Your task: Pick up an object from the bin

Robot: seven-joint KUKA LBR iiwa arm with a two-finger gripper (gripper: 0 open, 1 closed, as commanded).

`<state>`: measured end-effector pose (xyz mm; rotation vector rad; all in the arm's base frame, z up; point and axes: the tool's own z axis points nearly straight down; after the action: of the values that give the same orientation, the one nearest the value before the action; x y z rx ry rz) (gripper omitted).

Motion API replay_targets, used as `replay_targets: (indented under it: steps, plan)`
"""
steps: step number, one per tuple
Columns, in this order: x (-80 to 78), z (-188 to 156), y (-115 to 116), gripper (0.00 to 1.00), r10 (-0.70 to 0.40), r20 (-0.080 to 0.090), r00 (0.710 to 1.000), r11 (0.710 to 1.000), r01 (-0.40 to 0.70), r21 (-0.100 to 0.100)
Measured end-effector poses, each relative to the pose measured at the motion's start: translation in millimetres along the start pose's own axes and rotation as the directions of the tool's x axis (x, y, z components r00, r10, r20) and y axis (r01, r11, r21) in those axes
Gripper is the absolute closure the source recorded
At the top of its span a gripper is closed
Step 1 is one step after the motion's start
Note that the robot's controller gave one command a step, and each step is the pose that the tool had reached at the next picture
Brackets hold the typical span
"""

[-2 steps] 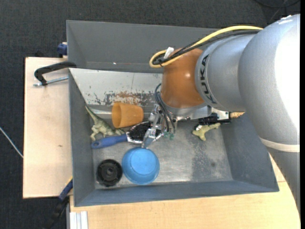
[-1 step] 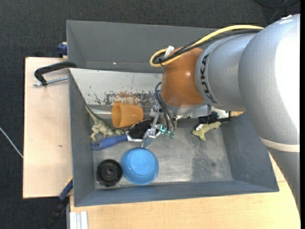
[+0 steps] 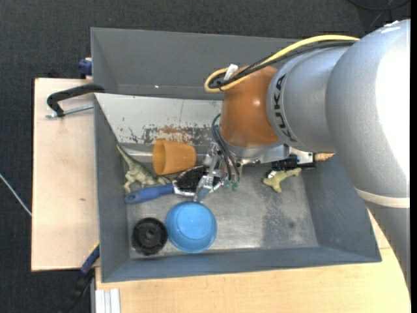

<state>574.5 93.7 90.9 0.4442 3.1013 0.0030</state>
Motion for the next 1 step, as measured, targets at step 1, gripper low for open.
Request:
replay_targets:
  steps: [1]
  plan:
    - [3.8, -84.5, 9.8, 1.00, 0.006, 0.001, 1.000, 1.000, -0.006, -0.003]
